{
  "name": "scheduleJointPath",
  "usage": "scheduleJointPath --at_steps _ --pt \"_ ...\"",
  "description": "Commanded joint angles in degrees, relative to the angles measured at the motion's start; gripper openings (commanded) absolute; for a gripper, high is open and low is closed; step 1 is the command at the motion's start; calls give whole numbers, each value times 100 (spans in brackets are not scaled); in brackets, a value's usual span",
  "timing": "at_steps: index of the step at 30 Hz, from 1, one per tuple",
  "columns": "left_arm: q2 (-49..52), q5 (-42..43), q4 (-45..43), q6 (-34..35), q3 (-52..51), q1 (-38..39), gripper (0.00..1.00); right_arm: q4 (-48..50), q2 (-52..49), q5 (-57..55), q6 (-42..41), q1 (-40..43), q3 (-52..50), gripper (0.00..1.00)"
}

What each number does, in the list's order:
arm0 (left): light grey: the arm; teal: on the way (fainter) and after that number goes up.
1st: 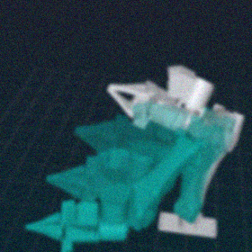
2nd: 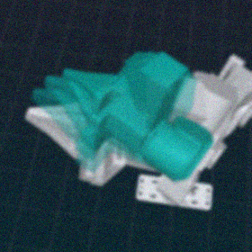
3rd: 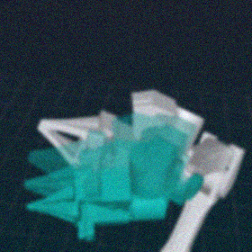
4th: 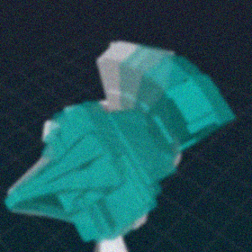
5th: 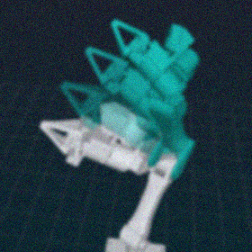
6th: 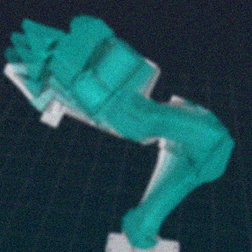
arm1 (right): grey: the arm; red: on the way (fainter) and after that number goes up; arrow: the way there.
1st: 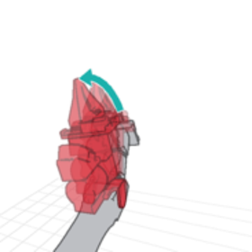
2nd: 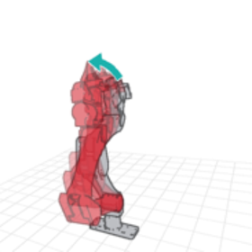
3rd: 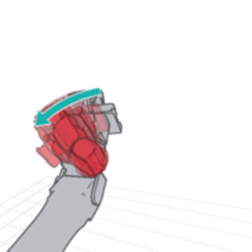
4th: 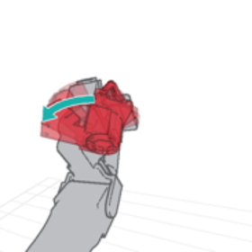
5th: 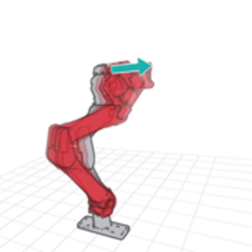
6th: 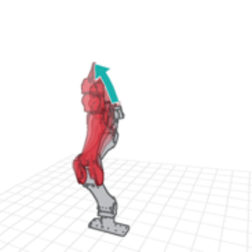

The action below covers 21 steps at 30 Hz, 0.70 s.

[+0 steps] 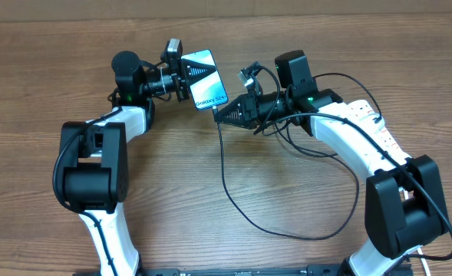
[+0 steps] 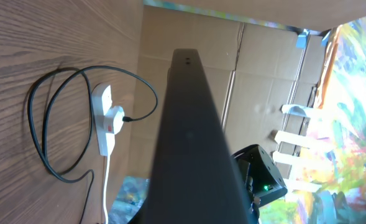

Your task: Plug charger to phone and switch on socket

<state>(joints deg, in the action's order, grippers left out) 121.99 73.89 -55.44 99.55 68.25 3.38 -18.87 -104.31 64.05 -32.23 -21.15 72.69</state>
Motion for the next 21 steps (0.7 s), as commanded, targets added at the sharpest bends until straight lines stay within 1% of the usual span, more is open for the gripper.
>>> scheduleJointPath --at_steps 1,21 --pt "-17 107 -52 74 103 42 4 42 -24 -101 -61 11 -4 4" --pt "-17 105 -96 28 103 44 4 -72 -26 -79 -254 11 -4 4"
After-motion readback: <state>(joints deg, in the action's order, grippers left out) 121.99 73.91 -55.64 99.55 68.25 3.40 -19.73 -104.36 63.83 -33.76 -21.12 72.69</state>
